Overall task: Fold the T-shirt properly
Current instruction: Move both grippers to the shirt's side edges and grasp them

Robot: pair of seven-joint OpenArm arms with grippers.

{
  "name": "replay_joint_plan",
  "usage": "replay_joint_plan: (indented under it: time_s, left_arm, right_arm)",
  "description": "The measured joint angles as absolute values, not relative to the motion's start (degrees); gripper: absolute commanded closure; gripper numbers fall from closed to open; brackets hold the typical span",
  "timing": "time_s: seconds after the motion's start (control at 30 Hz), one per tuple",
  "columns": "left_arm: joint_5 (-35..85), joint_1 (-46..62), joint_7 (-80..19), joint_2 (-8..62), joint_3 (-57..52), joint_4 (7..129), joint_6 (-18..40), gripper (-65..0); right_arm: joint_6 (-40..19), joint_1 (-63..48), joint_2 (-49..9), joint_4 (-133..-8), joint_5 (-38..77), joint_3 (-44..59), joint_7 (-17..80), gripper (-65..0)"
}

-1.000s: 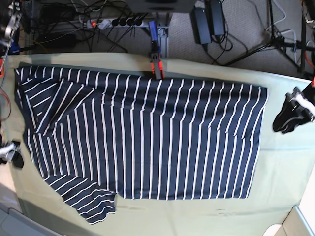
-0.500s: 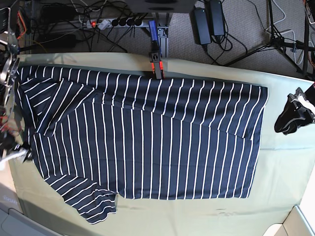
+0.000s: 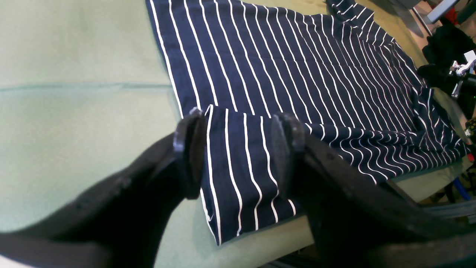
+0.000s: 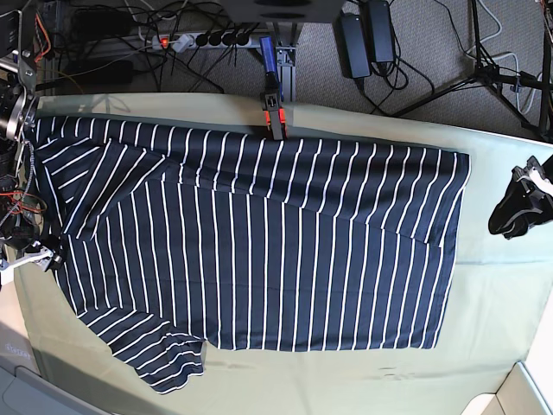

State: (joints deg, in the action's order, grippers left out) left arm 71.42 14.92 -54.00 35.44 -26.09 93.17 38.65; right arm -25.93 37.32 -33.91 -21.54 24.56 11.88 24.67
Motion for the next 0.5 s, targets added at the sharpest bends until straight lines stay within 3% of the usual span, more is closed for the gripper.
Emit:
replay_joint_plan:
  time_s: [0.5]
  left_arm:
    - [70.8, 14.9, -54.0, 35.4, -26.1, 93.2, 38.7, -31.9]
  right_arm:
    - [-26.2, 37.6, -29.6, -24.0, 23.6, 11.9, 23.7, -42.1]
